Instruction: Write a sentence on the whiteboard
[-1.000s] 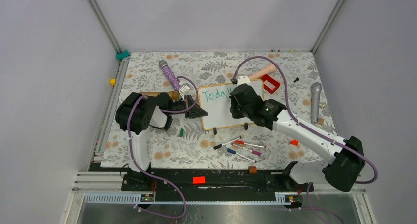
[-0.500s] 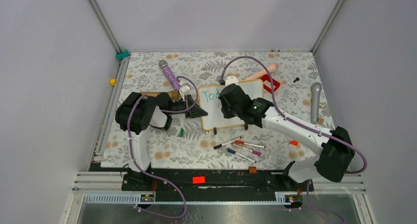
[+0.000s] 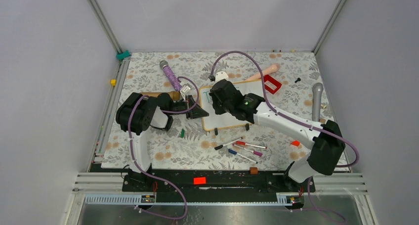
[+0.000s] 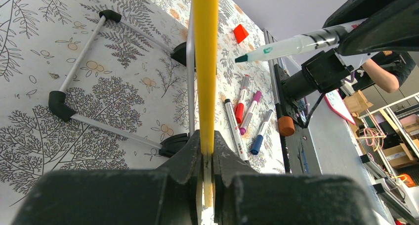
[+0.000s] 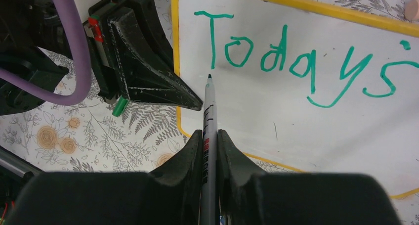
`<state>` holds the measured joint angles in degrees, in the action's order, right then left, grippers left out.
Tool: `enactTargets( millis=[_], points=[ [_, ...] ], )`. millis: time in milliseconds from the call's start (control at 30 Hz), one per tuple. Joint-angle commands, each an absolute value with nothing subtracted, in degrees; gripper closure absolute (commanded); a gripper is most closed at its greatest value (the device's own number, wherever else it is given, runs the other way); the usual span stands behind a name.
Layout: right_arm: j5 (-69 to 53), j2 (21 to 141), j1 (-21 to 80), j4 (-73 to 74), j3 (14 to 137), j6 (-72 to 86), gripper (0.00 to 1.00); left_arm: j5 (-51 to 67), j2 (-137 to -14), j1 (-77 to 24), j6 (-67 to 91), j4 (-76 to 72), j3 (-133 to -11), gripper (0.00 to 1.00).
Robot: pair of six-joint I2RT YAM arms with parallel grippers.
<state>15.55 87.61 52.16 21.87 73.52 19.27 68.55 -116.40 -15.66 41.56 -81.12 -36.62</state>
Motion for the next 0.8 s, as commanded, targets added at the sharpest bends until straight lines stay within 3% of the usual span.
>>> enactTargets(
  millis=[0,767],
  points=[
    [17.62,89.04,52.82,22.57,77.29,17.61,1.00,72.43,-114.95,-15.94,40.06,-84.86,-36.94,1.00],
    [21.48,90.66,52.91,25.24,77.82,16.24,1.00,72.04,-114.92,-15.98,40.08,-84.82,-36.59,1.00]
  ],
)
